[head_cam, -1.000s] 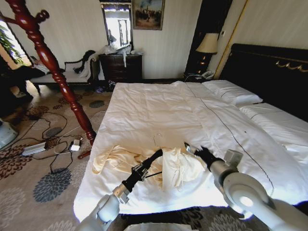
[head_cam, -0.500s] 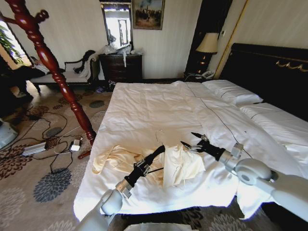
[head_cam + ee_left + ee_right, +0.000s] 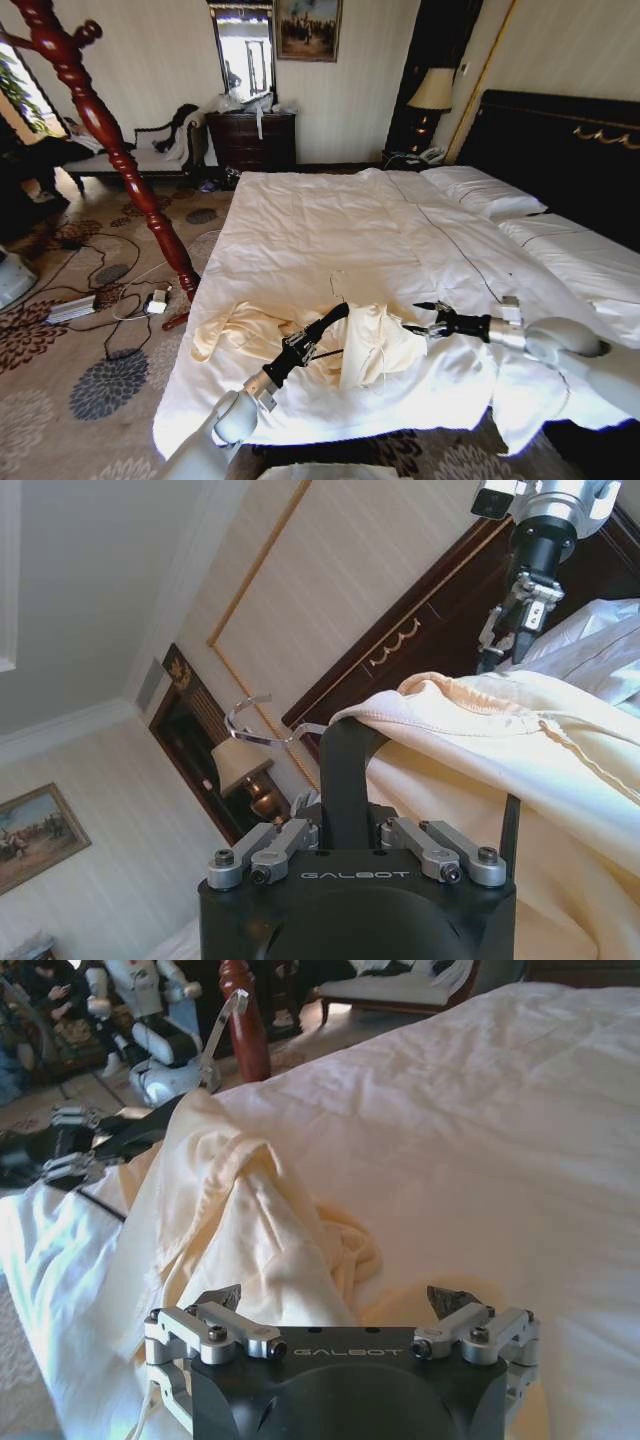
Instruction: Pick up the clothes from the bed and hang them on the clothes hanger.
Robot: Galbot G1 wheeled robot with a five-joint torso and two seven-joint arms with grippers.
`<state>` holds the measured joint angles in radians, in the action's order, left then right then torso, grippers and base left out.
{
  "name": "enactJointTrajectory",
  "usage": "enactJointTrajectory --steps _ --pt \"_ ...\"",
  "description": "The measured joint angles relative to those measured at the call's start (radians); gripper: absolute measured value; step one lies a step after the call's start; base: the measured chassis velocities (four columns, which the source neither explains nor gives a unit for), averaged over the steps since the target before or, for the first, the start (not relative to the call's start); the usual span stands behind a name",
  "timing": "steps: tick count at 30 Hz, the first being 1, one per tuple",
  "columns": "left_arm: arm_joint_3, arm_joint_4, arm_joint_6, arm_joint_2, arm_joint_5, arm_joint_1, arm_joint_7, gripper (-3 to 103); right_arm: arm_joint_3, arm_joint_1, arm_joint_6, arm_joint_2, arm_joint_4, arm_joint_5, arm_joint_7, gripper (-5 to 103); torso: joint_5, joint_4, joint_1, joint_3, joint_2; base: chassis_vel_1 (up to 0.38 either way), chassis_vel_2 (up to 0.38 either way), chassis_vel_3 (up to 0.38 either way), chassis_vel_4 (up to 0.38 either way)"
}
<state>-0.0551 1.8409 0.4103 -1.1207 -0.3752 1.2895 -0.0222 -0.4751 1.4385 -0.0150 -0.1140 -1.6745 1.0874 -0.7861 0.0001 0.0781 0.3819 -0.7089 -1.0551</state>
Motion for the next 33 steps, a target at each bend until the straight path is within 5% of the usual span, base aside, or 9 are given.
enactJointTrajectory --steps 13,23,33 --pt "0.009 -0.011 0.050 -0.006 -0.036 -0.032 -0.005 20 0.014 -0.005 -0.017 0.006 0.015 0.014 -0.055 100 -0.0001 -0.0002 0.000 0.000 0.000 0.000 0.000 0.000 0.000" --pt "0.023 -0.018 0.073 -0.005 -0.044 -0.055 -0.014 20 0.020 -0.011 0.023 -0.011 0.030 0.025 -0.233 100 -0.0001 -0.0001 0.000 0.000 0.000 0.000 0.000 0.000 0.000" --pt "0.032 -0.008 0.083 0.002 -0.041 -0.056 -0.030 20 0.044 -0.034 0.069 -0.043 0.034 0.028 -0.252 98 -0.0002 -0.0001 0.000 0.000 0.000 0.000 0.000 0.000 0.000"
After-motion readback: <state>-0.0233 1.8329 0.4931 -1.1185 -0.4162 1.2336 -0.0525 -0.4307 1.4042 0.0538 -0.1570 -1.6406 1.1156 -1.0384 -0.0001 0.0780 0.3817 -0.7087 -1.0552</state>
